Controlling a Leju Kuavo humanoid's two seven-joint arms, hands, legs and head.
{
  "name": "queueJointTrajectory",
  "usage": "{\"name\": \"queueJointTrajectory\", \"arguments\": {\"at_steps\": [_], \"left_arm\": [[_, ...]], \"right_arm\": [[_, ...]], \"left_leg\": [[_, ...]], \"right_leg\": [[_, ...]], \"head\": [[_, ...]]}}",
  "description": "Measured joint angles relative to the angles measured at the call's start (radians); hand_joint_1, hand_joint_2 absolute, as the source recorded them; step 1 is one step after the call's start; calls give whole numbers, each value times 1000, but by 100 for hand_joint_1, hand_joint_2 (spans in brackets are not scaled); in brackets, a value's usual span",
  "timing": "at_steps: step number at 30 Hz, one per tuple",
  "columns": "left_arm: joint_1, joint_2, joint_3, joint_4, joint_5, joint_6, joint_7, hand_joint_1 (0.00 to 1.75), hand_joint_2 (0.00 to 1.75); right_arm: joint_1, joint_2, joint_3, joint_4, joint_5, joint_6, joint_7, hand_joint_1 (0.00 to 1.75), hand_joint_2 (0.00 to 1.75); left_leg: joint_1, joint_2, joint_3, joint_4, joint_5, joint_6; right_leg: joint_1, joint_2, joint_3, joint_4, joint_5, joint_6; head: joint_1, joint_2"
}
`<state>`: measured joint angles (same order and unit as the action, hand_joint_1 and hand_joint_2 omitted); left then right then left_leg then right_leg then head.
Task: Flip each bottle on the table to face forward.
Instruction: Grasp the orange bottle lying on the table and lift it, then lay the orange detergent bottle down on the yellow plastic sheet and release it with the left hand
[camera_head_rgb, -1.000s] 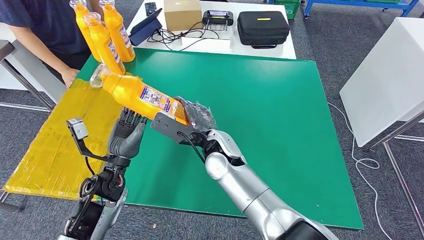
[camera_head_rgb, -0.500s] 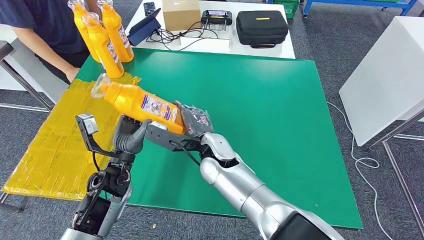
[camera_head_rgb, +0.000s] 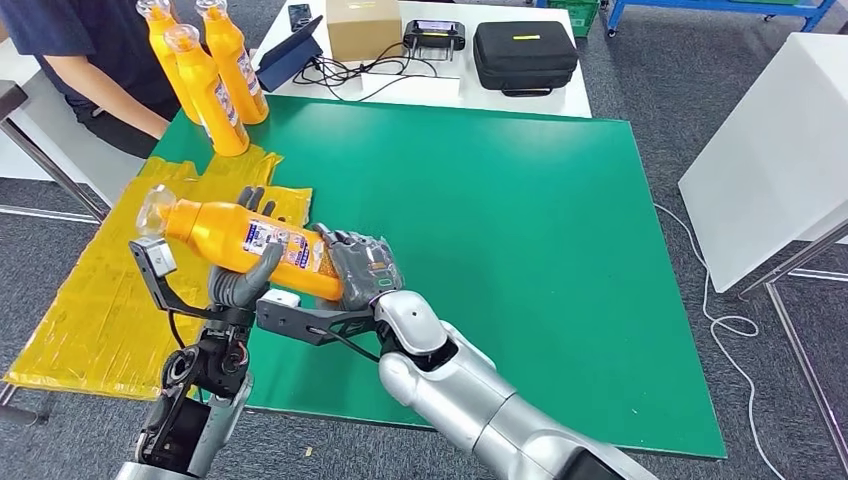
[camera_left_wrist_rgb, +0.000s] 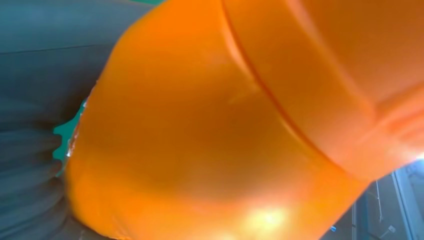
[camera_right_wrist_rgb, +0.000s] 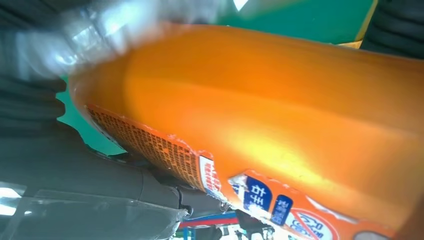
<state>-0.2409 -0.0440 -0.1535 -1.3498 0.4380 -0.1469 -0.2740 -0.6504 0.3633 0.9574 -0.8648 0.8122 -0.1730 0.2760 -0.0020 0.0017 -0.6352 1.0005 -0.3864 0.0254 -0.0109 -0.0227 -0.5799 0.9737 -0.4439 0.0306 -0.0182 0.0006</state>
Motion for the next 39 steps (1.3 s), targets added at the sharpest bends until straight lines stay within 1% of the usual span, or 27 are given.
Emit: {"name": "queueJointTrajectory", "arguments": {"at_steps": [2,3,6,7,10,14,16,20,28,30,34,37,39], "left_arm": [[6,1,7,-4,0,0,0,0,175],[8,1,9,-5,0,-1,1,15,175],[9,1,13,-6,0,-2,1,146,175],[10,1,14,-7,0,-3,1,175,175],[19,1,17,-19,3,-6,0,175,175],[39,1,22,-42,12,-10,-1,175,175],[42,2,22,-47,16,-9,0,175,175],[40,3,23,-50,17,-7,1,175,175],[29,4,23,-53,18,-6,0,175,175],[25,5,24,-53,-2,13,-14,175,175],[4,13,45,-53,-173,143,-90,175,175],[-12,20,80,-50,-282,207,-117,175,175],[-16,25,105,-47,-400,273,-134,175,175]], "right_arm": [[5,0,0,-9,8,4,-2,175,175],[8,0,0,-12,10,5,-3,175,175],[14,0,0,-21,11,6,-4,175,175],[15,-1,0,-23,11,6,-4,175,175],[17,-1,-1,-24,11,12,-6,172,175],[21,-1,-7,-24,14,27,-18,1,175],[26,-1,-9,-24,20,36,-27,0,175],[37,0,-12,-21,26,53,-41,0,0],[47,-3,-30,-15,14,55,-51,0,0],[50,-10,-43,-17,18,46,-52,0,0],[70,-45,-102,-78,63,39,-39,0,0],[86,-76,-175,-171,110,70,-30,0,0],[105,-92,-225,-238,145,86,-28,0,0]], "left_leg": [[0,0,0,0,0,0],[0,0,0,0,0,0],[0,0,0,0,0,0],[0,0,0,0,0,0],[0,0,0,0,0,0],[0,0,0,0,0,0],[0,0,0,0,0,0],[0,0,0,0,0,0],[0,0,0,0,0,0],[0,0,0,0,0,0],[0,0,0,0,0,0],[0,0,0,0,0,0],[0,0,0,0,0,0]], "right_leg": [[0,0,0,0,0,0],[0,0,0,0,0,0],[0,0,0,0,0,0],[0,0,0,0,0,0],[0,1,0,0,0,0],[0,0,0,0,0,0],[0,0,0,0,0,0],[0,0,0,0,0,0],[0,0,0,0,0,0],[0,0,0,0,0,0],[0,0,0,0,0,0],[0,0,0,0,0,0],[0,0,0,0,0,0]], "head": [[0,0],[0,0],[0,0],[0,0],[0,0],[0,0],[0,0],[0,0],[0,0],[0,0],[0,0],[0,0],[0,0]]}}
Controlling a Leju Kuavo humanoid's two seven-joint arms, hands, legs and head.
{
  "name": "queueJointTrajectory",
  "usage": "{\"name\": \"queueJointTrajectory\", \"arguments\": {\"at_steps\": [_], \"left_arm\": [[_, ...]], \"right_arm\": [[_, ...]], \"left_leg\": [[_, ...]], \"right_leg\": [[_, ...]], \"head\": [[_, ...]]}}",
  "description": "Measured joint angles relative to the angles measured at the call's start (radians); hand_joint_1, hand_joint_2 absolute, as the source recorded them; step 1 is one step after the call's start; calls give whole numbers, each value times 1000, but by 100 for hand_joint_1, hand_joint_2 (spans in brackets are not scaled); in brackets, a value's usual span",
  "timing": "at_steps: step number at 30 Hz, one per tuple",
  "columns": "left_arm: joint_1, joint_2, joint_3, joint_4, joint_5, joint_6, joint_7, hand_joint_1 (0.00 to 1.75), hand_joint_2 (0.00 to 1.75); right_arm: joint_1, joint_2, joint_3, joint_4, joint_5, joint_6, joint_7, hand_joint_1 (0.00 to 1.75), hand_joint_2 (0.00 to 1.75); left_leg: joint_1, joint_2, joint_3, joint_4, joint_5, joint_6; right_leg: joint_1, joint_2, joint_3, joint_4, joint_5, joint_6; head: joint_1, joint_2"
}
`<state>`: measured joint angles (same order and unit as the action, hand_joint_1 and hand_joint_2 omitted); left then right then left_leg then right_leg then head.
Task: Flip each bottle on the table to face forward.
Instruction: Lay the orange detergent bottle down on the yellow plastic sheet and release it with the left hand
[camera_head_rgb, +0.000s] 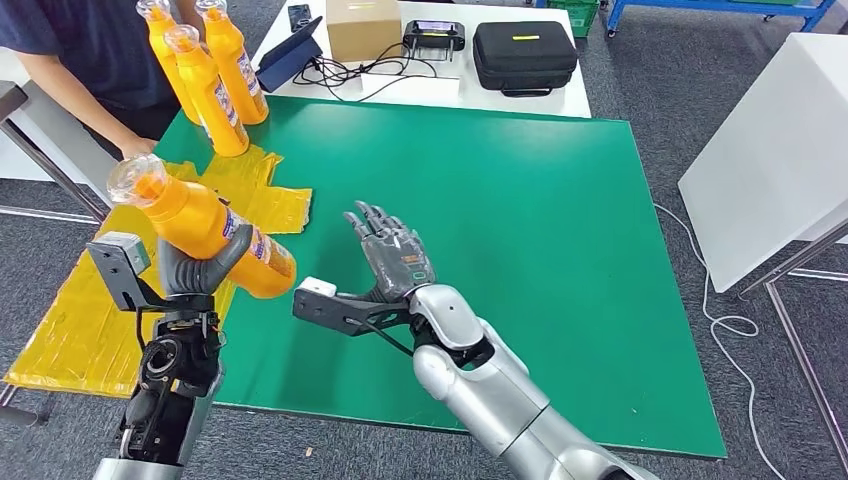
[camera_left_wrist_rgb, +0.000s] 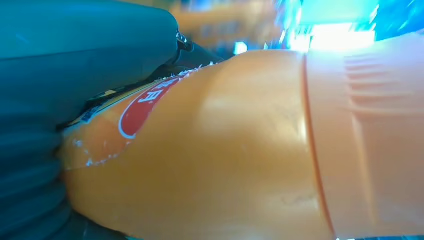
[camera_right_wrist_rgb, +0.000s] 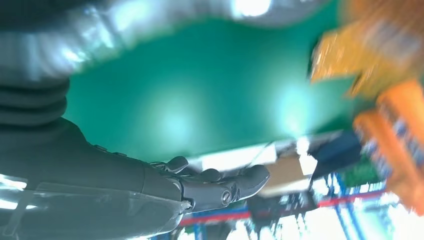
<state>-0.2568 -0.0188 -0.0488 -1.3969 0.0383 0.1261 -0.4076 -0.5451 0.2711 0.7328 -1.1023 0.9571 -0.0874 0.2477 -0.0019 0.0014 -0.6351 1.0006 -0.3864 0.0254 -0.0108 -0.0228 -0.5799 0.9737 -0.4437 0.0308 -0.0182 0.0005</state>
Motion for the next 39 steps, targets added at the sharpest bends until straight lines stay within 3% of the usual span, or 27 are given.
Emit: {"name": "queueJointTrajectory", "arguments": {"at_steps": [4,8,10,16,27,28,29,31,32,33,39], "left_arm": [[-2,12,33,2,-392,227,-14,175,175],[-7,38,53,27,-804,453,24,175,175],[-12,54,62,59,-961,523,51,175,175],[-50,84,90,231,-1277,558,108,175,175],[-119,88,95,525,-1372,559,117,175,175],[-128,87,93,560,-1380,559,122,148,175],[-135,85,88,595,-1390,559,131,105,175],[-150,82,74,666,-1422,551,160,17,87],[-159,80,63,705,-1443,537,182,0,44],[-169,79,51,743,-1462,517,203,0,0],[-244,76,4,889,-1484,384,255,0,0]], "right_arm": [[57,-27,-85,-140,51,26,-8,0,0],[98,-50,-145,-254,59,37,-25,0,0],[106,-60,-165,-299,51,41,-32,0,0],[110,-82,-193,-382,8,57,-42,0,0],[108,-106,-200,-436,-32,80,-34,0,0],[109,-107,-200,-437,-40,86,-37,0,0],[109,-108,-200,-437,-50,92,-41,0,0],[109,-111,-200,-438,-66,99,-53,0,0],[109,-112,-199,-438,-73,102,-59,0,0],[109,-114,-199,-437,-79,104,-66,0,0],[118,-124,-197,-431,-90,104,-90,0,0]], "left_leg": [[0,0,0,0,0,0],[0,0,-1,0,0,0],[0,0,0,0,0,0],[0,0,0,0,0,0],[0,0,-1,0,1,0],[0,0,-1,0,1,0],[0,0,0,0,0,0],[0,0,0,0,1,0],[0,0,0,0,1,0],[0,0,0,0,1,0],[0,-5,4,0,0,-1]], "right_leg": [[0,0,0,0,0,0],[0,0,0,0,0,0],[0,0,-1,0,0,0],[0,0,0,0,0,0],[0,0,0,0,0,0],[0,0,0,0,0,0],[0,0,0,0,0,0],[0,0,0,0,0,0],[0,0,0,0,0,0],[0,-1,0,0,0,0],[0,-5,6,0,0,0]], "head": [[0,0],[0,0],[0,0],[0,0],[0,0],[0,0],[0,0],[0,0],[0,0],[0,0],[0,0]]}}
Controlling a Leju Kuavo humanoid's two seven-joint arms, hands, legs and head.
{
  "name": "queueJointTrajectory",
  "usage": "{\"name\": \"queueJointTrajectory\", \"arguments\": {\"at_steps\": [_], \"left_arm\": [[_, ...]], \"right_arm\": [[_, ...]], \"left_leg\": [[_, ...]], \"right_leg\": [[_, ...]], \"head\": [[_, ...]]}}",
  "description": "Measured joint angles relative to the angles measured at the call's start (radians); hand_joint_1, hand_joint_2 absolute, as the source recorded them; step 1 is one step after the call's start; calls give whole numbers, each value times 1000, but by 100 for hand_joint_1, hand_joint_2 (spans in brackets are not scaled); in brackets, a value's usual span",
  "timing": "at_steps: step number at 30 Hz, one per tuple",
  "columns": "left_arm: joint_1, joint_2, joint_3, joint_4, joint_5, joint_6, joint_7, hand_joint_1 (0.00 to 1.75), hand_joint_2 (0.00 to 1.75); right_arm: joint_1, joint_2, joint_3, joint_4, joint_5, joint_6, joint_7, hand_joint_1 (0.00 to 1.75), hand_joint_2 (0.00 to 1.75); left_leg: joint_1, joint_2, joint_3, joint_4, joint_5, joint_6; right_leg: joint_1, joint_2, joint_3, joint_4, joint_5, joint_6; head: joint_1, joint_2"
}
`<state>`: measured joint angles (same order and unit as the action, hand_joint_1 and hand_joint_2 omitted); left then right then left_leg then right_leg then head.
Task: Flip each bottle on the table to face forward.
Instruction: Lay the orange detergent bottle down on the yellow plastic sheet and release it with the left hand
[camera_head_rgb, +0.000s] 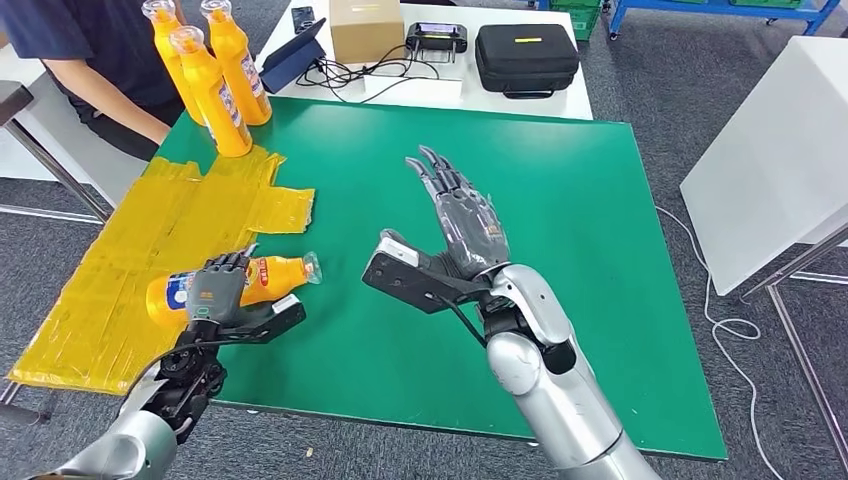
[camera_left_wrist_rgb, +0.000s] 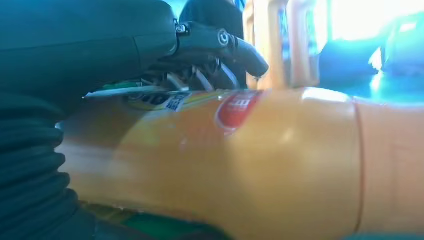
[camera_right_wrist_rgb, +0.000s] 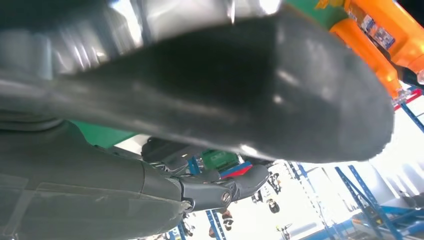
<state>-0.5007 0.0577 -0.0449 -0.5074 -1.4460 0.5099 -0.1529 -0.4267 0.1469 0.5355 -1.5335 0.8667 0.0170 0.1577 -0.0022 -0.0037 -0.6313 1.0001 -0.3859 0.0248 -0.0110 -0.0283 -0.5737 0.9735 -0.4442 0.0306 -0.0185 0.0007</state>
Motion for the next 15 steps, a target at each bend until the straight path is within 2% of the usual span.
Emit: {"name": "queueJointTrajectory", "arguments": {"at_steps": [4,15], "left_arm": [[-21,0,-12,40,15,-13,-16,0,0],[-26,-3,-25,53,106,24,-94,0,0]], "right_arm": [[11,-7,-3,2,4,-1,-5,0,0],[21,-17,-29,2,18,2,-4,0,0]], "left_leg": [[0,-1,1,0,1,0],[0,0,2,0,3,0]], "right_leg": [[0,-1,1,0,0,0],[0,-1,1,0,1,0]], "head": [[0,0],[0,0]]}}
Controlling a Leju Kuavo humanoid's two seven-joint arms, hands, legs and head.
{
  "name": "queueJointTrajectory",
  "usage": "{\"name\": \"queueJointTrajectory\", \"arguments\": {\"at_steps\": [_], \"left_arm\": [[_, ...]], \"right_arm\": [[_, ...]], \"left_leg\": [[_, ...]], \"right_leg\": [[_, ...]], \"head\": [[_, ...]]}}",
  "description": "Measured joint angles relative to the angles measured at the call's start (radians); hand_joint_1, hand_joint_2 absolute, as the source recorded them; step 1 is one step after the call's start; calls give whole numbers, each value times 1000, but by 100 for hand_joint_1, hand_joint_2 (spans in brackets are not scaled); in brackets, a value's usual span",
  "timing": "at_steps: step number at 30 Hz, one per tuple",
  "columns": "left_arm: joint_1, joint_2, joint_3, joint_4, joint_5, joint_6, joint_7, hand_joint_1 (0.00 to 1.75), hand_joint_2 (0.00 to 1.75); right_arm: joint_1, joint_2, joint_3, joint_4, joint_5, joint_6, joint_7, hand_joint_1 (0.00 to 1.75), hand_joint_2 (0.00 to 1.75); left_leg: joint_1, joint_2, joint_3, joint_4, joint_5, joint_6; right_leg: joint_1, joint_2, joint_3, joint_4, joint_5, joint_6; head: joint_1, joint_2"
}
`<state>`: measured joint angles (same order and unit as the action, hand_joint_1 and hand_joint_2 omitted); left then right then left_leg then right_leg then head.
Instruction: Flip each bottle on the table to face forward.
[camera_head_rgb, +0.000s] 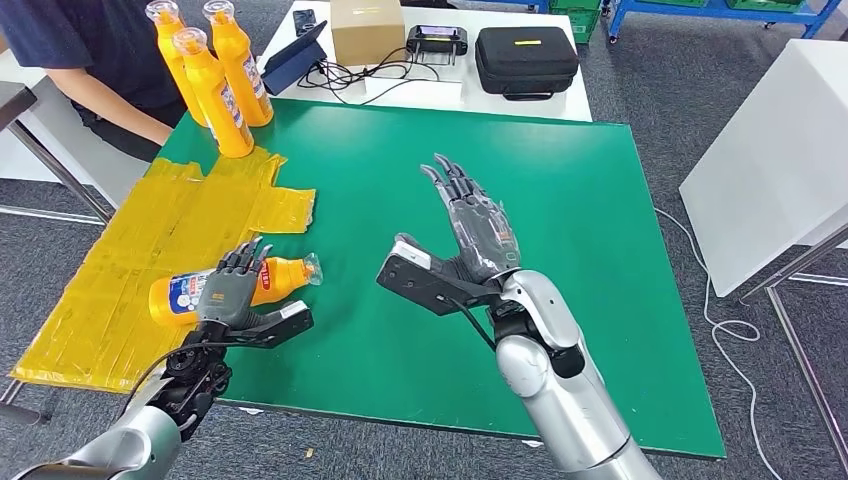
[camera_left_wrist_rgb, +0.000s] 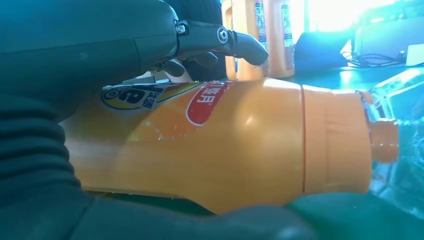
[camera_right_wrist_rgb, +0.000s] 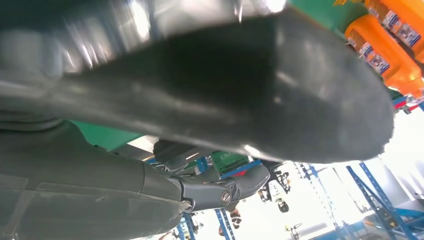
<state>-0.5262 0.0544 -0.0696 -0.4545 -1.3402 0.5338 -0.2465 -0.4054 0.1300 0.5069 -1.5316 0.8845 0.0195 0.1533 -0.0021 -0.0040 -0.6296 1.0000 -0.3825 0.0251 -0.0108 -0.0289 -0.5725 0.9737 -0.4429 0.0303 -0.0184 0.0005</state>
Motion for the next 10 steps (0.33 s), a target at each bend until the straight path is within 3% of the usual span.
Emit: {"name": "queueJointTrajectory", "arguments": {"at_steps": [5,10], "left_arm": [[30,-8,25,-77,299,14,-161,0,0],[128,-27,66,-409,773,-129,-201,0,0]], "right_arm": [[12,-4,-6,0,0,-1,0,0,0],[15,-2,-24,18,-11,-41,-47,0,0]], "left_leg": [[0,0,-1,0,0,0],[0,1,-4,0,0,0]], "right_leg": [[0,0,-1,0,0,0],[0,1,-4,0,0,0]], "head": [[0,0],[0,0]]}}
